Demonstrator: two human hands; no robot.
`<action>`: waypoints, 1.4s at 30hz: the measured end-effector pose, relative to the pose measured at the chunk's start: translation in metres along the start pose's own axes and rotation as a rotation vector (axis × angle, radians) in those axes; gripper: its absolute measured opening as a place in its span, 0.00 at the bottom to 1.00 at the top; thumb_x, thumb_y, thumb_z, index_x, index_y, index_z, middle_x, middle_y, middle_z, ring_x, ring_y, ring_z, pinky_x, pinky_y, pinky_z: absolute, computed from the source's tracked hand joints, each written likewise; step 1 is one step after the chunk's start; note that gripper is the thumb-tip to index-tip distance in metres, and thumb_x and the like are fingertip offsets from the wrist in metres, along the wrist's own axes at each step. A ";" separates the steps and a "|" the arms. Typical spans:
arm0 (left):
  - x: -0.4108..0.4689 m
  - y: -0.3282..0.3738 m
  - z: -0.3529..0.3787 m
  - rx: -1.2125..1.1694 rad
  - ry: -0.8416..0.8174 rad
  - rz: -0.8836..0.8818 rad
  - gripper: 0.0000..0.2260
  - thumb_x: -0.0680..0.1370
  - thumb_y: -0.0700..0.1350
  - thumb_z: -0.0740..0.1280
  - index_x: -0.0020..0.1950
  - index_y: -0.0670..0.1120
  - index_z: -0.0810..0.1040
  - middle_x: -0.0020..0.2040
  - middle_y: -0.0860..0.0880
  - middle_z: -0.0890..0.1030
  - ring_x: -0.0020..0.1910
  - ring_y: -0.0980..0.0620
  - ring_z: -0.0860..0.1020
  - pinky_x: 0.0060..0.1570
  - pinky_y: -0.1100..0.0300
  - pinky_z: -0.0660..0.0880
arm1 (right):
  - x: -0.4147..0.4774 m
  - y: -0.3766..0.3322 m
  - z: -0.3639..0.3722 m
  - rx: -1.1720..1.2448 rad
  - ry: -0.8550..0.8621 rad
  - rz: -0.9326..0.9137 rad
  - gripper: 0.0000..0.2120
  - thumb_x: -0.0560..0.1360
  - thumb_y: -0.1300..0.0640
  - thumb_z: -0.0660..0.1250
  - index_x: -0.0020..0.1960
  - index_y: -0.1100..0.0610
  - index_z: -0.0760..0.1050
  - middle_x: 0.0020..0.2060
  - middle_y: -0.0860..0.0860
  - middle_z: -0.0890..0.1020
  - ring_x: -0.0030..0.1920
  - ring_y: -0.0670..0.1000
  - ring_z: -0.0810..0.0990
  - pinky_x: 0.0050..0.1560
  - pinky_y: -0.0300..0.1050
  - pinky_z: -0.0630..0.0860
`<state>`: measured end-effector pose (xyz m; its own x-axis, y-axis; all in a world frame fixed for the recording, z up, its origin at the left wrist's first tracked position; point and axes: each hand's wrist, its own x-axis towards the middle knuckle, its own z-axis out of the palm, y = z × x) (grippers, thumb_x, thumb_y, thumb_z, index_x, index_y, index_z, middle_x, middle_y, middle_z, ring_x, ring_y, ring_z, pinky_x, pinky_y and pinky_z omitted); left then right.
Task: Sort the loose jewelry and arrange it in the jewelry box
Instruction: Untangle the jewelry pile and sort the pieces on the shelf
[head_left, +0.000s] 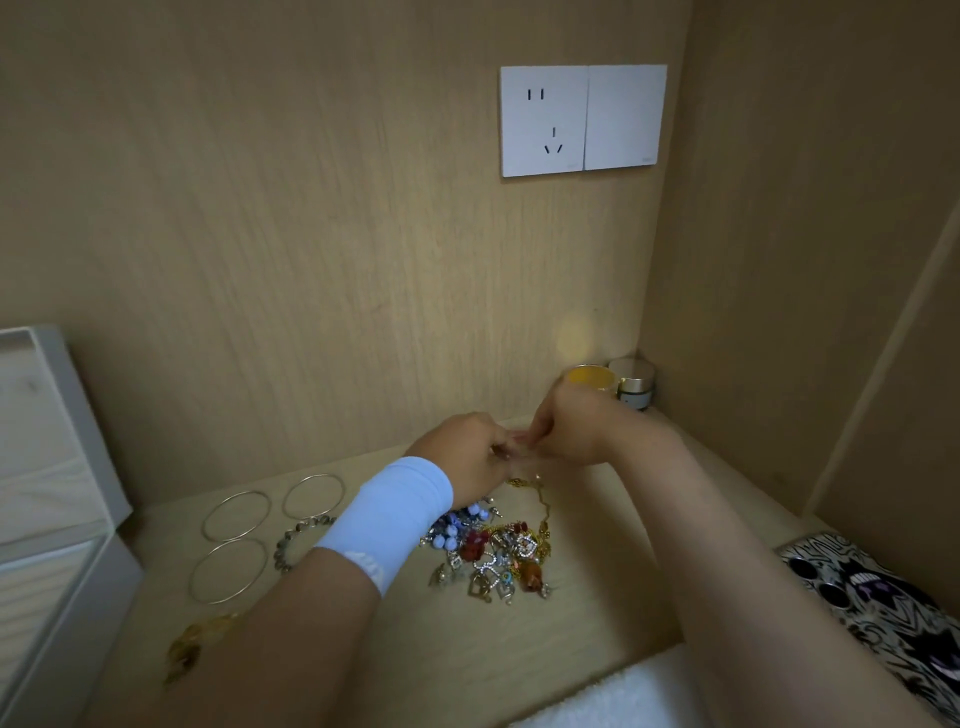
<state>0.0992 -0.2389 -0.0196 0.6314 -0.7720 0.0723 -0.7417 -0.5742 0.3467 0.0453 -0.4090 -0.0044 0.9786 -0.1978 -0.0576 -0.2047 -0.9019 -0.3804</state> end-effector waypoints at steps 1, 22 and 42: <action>0.002 0.001 0.002 0.020 -0.008 0.000 0.11 0.78 0.47 0.67 0.59 0.52 0.83 0.55 0.50 0.78 0.55 0.50 0.77 0.59 0.57 0.73 | 0.001 -0.001 0.005 0.010 -0.042 0.010 0.06 0.73 0.57 0.73 0.48 0.52 0.87 0.42 0.49 0.86 0.44 0.49 0.83 0.43 0.43 0.81; -0.026 -0.006 -0.006 0.003 -0.098 -0.027 0.08 0.76 0.46 0.72 0.54 0.53 0.86 0.50 0.56 0.83 0.46 0.60 0.76 0.54 0.66 0.72 | -0.017 -0.013 -0.015 0.158 -0.367 0.120 0.06 0.73 0.64 0.75 0.48 0.57 0.85 0.37 0.55 0.84 0.34 0.52 0.81 0.29 0.40 0.78; -0.041 0.002 0.000 0.069 -0.063 -0.047 0.05 0.75 0.53 0.70 0.47 0.55 0.85 0.41 0.58 0.77 0.45 0.56 0.79 0.48 0.60 0.76 | -0.023 -0.047 -0.008 -0.229 -0.486 0.086 0.10 0.71 0.51 0.72 0.40 0.58 0.80 0.31 0.52 0.78 0.33 0.52 0.74 0.36 0.43 0.72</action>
<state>0.0718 -0.2078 -0.0222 0.6521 -0.7581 -0.0018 -0.7268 -0.6258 0.2830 0.0320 -0.3652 0.0224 0.8450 -0.1235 -0.5202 -0.2318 -0.9614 -0.1481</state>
